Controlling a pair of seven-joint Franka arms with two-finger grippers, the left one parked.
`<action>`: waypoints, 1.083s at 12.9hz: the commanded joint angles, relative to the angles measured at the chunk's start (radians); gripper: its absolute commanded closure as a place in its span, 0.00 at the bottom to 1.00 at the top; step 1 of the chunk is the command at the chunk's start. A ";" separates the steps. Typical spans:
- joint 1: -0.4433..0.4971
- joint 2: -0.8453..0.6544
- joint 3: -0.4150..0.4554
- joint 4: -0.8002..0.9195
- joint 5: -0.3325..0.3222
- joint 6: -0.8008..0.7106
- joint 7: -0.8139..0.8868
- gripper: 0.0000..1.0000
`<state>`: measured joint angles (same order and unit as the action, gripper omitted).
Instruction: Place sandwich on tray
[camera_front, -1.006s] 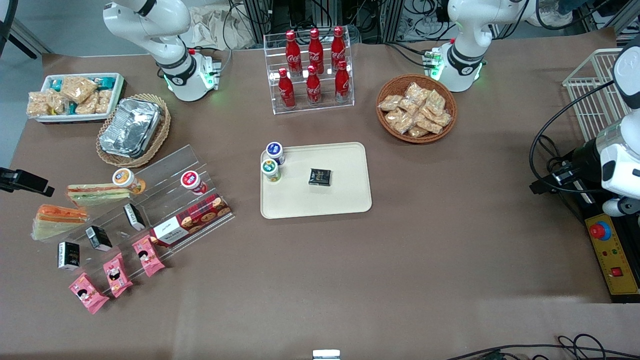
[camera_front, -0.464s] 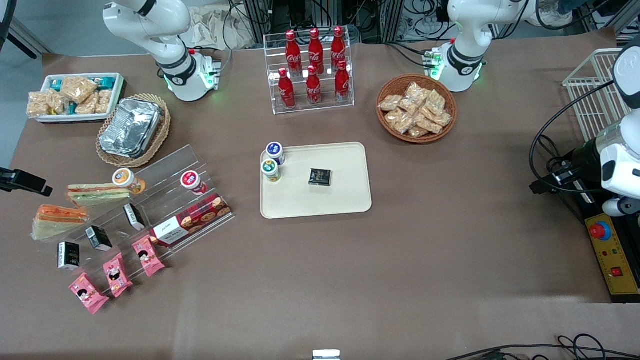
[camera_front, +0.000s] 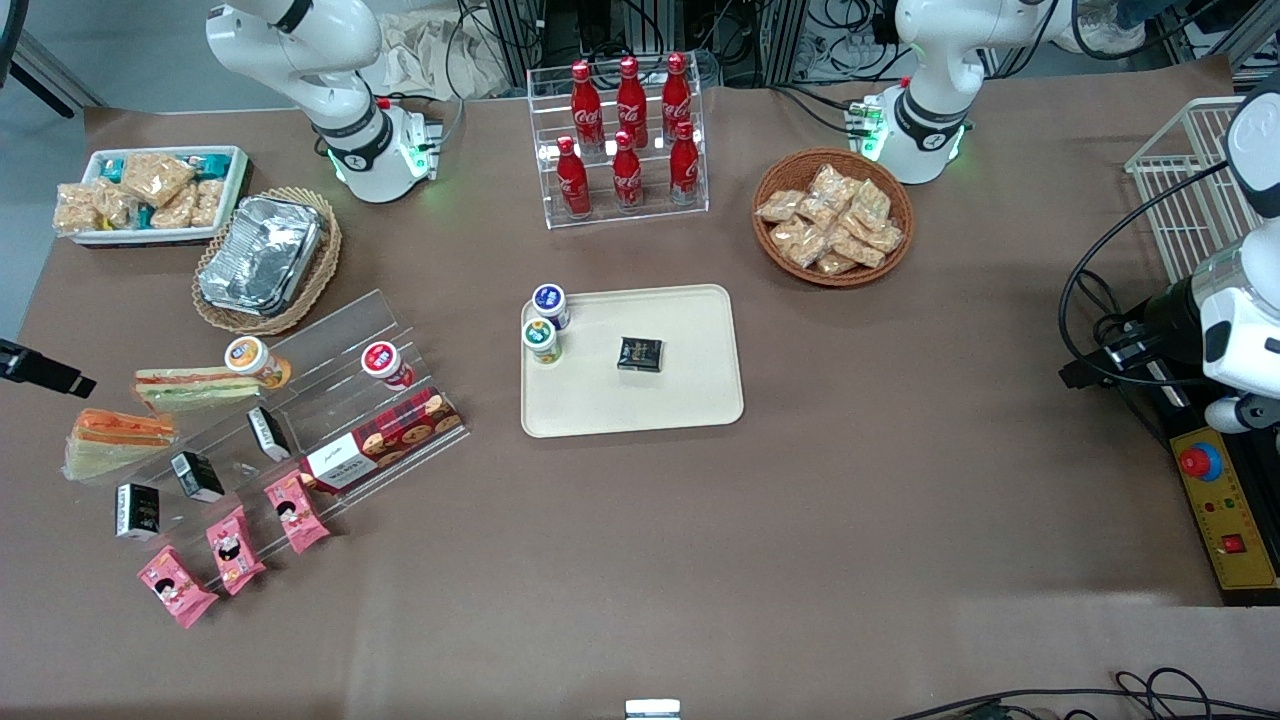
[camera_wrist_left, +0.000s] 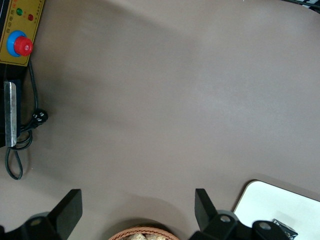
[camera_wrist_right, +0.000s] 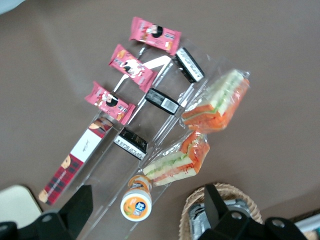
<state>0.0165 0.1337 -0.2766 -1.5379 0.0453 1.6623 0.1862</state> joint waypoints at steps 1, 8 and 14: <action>-0.024 0.003 -0.001 0.009 0.004 -0.004 0.160 0.01; -0.139 0.021 -0.030 0.012 0.047 0.016 0.280 0.01; -0.161 0.070 -0.032 -0.001 0.047 0.094 0.605 0.01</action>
<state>-0.1397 0.1827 -0.3103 -1.5386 0.0741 1.7194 0.6803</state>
